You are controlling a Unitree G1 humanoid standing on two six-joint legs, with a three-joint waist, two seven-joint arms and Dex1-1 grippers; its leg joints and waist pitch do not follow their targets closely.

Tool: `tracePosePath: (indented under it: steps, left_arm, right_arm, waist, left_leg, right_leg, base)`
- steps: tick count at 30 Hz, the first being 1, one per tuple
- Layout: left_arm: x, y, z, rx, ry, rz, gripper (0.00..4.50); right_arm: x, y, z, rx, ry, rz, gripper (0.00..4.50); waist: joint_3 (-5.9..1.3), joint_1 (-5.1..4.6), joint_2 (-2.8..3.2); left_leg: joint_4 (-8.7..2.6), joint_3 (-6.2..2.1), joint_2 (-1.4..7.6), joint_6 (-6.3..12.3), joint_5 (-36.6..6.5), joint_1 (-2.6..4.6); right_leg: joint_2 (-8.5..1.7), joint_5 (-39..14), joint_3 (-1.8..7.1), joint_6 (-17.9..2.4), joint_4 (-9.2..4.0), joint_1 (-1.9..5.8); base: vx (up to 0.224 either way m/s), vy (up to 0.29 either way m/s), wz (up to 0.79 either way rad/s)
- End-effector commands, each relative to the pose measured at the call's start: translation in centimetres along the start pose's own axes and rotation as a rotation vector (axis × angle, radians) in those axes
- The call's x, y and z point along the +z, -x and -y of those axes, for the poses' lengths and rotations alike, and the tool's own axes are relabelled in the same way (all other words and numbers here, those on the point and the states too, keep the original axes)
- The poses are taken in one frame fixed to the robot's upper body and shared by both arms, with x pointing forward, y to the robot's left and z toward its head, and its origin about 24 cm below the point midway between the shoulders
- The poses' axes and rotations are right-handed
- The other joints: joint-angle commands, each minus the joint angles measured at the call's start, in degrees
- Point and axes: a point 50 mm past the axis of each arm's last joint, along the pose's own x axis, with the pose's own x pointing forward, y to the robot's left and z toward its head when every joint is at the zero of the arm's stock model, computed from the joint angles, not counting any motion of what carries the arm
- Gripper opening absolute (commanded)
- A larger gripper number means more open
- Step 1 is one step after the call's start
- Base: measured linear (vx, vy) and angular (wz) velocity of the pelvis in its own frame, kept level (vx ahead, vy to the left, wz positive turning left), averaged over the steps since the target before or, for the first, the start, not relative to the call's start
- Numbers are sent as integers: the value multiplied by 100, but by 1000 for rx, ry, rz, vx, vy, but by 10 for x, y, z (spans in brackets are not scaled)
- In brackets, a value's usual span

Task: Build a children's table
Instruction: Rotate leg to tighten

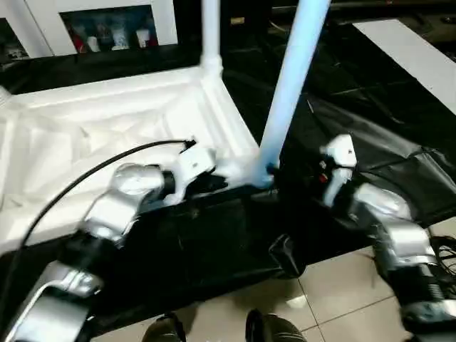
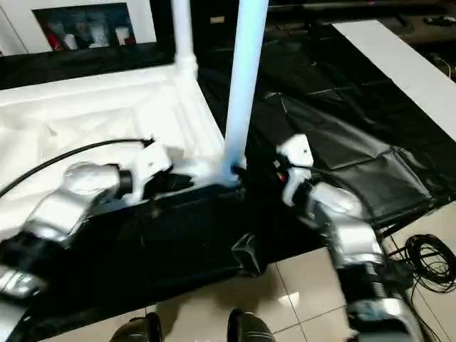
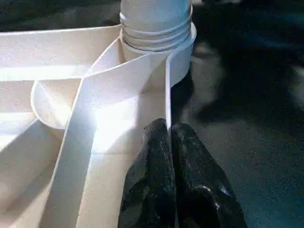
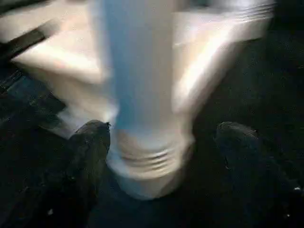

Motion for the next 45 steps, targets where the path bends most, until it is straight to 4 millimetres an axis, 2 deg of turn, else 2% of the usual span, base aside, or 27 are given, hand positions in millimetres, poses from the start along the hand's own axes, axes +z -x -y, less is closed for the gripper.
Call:
tracePosePath:
  steps: [1,2,3,4,7,11,13,17,19,22,26,27,30,32,45]
  left_arm:
    - [-2,-6,19,-157,-5,17,0]
    - [-2,-5,21,-174,-10,13,0]
    - [-2,-3,25,-216,-20,6,0]
    - [-2,-3,25,-217,-21,6,0]
    - [-2,-1,26,-235,-34,1,0]
    - [-2,0,25,-237,-37,0,0]
    - [-1,1,26,-239,-38,-1,0]
    - [-2,3,26,-239,-36,-4,0]
    - [-2,3,27,-239,-36,-5,0]
    - [-2,4,27,-240,-35,-5,0]
    - [-3,4,27,-241,-33,-7,0]
    - [-3,4,27,-241,-32,-8,0]
    - [-4,5,27,-241,-32,-10,0]
    - [-4,5,27,-241,-32,-11,0]
    - [-5,3,27,-222,-23,-12,0]
  right_arm:
    - [-2,3,-8,113,16,-44,383]
    - [-2,4,-8,126,16,-51,383]
    - [1,4,-7,138,9,-49,383]
    - [1,4,-7,142,10,-50,383]
    - [3,5,-13,255,45,-118,383]
    - [2,2,-12,263,43,-131,383]
    - [1,-1,-14,292,53,-144,383]
    - [2,-7,-12,278,51,-131,383]
    - [3,-8,-12,282,48,-131,383]
    - [2,-9,-14,291,51,-139,350]
    - [0,-10,-15,299,50,-142,338]
    - [0,-10,-15,301,52,-144,311]
    - [-2,-9,-16,306,57,-149,299]
    - [-2,-9,-17,312,60,-152,275]
    - [-8,-9,-20,305,60,-166,264]
  waist:
    - [-439,31,-14]
    - [-436,34,-12]
    - [-450,34,-53]
    - [-446,53,-34]
    - [-453,86,-40]
    - [-476,98,-61]
    - [-503,103,-83]
    - [-527,103,-75]
    - [-527,104,-76]
    - [-532,109,-78]
    - [-520,115,-67]
    - [-520,114,-66]
    - [-520,116,-66]
    - [-517,115,-67]
    - [-504,114,-72]
  left_leg:
    - [-256,-35,124,584,-1000,79]
    - [-263,-34,126,565,-1008,87]
    - [-257,-27,125,559,-1012,99]
    - [-259,-30,130,554,-1008,107]
    - [-257,-31,144,512,-985,122]
    - [-237,-30,122,492,-905,91]
    - [-222,-29,115,507,-813,81]
    - [-199,-25,108,626,-558,76]
    - [-194,-25,107,651,-535,73]
    - [-186,-25,109,675,-482,76]
    - [-187,-26,109,654,-556,80]
    - [-187,-29,107,637,-567,79]
    - [-182,-29,103,633,-574,76]
    - [-180,-29,106,640,-560,79]
    - [-175,-31,102,661,-552,78]
  right_leg:
    - [-363,-824,265,-1382,-399,389]
    - [-361,-892,264,-1390,-407,377]
    - [-360,-952,268,-1386,-411,374]
    - [-371,-989,272,-1383,-404,363]
    - [-366,-1065,266,-1341,-395,352]
    - [-386,-1062,273,-1297,-384,378]
    - [-383,-950,272,-1295,-362,397]
    - [-371,-511,264,-1405,-304,400]
    - [-363,-462,260,-1426,-293,404]
    - [-364,-351,263,-1446,-277,412]
    - [-365,-474,261,-1428,-289,405]
    - [-362,-499,262,-1420,-289,408]
    - [-363,-486,263,-1420,-285,413]
    - [-362,-458,262,-1427,-282,407]
    - [-359,-492,260,-1425,-280,408]
  base:
    - [0,0,0]
    - [0,0,0]
    - [0,0,0]
    - [0,0,0]
    - [0,0,0]
    - [0,0,0]
    - [0,0,0]
    - [0,0,0]
    - [0,0,0]
    - [0,0,0]
    - [0,0,0]
    - [0,0,0]
    - [0,0,0]
    - [0,0,0]
    - [0,0,0]
